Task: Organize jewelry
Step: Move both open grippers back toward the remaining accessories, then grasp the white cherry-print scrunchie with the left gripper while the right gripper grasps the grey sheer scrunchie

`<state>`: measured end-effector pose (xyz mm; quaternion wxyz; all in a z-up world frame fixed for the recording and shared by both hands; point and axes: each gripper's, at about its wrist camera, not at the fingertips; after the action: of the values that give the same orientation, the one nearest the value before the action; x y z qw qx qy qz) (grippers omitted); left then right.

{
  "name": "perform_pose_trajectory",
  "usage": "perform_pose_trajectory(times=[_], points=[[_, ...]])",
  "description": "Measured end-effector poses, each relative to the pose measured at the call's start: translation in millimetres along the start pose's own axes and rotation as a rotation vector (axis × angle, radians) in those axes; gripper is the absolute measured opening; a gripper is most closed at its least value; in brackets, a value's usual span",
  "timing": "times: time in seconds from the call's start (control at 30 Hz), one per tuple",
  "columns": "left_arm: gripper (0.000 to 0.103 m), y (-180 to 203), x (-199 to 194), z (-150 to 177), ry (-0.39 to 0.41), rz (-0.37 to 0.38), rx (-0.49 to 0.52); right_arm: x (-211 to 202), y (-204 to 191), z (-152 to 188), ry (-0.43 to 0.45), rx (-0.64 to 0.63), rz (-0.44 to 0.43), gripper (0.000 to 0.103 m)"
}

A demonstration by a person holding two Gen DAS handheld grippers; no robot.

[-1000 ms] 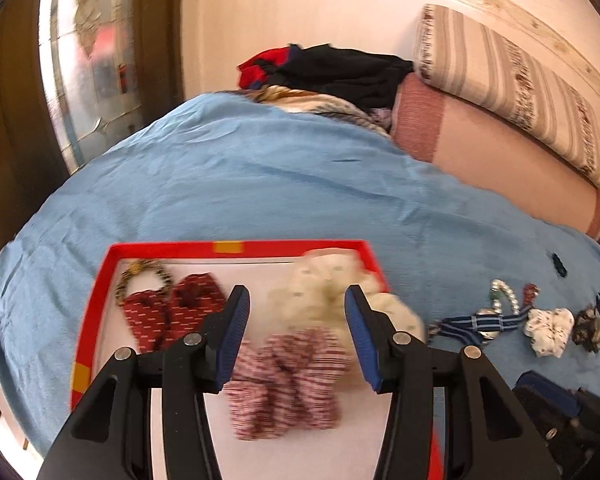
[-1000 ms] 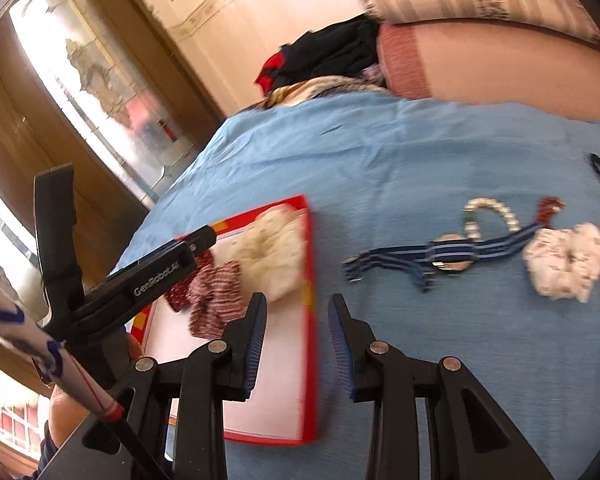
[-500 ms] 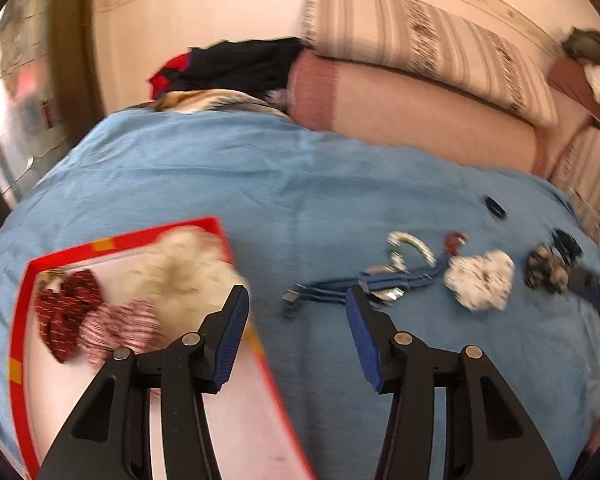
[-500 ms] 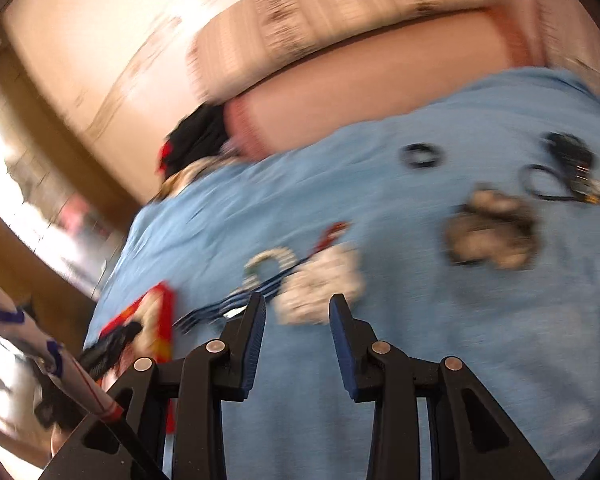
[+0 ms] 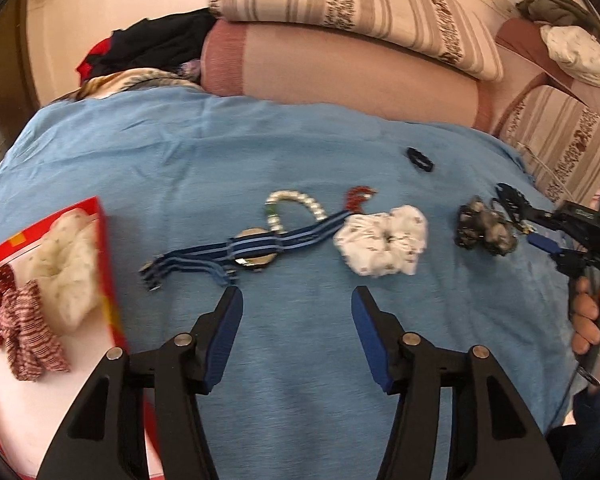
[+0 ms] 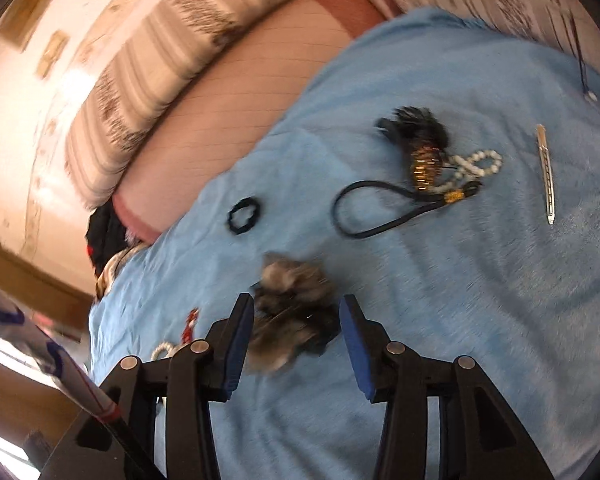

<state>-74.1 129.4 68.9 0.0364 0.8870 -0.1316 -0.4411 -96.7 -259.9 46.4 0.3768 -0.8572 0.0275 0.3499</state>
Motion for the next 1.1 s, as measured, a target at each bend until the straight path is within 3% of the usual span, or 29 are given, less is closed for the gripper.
perform_pose_trajectory(times=[0.1,0.37,0.43,0.47,0.53,0.7,0.87,1.0,1.1], points=[[0.056,15,5,-3,-0.005,0.007,0.024,8,12,0,-0.023,0.041,-0.028,0.048],[0.058,30,21,-12,-0.045,0.040,0.000,40,5,5,-0.094,0.005,-0.020,0.052],[0.059,32,26,-13,-0.059,0.049,-0.011,46,-3,12,-0.138,-0.032,-0.043,0.036],[0.059,33,27,-13,-0.062,0.052,-0.013,47,-7,15,-0.157,-0.051,-0.050,0.019],[0.060,35,32,-13,-0.072,0.064,-0.020,42,-17,21,-0.168,-0.096,-0.043,0.015],[0.061,44,51,-23,-0.116,0.109,-0.051,21,-25,23,-0.128,-0.139,-0.046,0.014],[0.061,52,82,-36,-0.148,0.090,-0.085,18,-25,25,-0.133,-0.152,-0.063,0.014],[0.048,54,106,-39,-0.175,0.072,-0.110,9,-27,23,-0.103,-0.166,-0.058,0.014],[0.048,57,122,-30,-0.205,0.073,-0.113,4,-29,24,-0.087,-0.181,-0.054,0.014]])
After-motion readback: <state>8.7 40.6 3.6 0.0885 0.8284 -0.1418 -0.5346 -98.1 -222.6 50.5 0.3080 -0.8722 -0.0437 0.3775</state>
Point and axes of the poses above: each gripper's, at about its wrist camera, not at the fingertips, and x roughly the way its jaws point, y to its right, z to its underside, and after that the axes turned 6 degrees about -x, right-handed
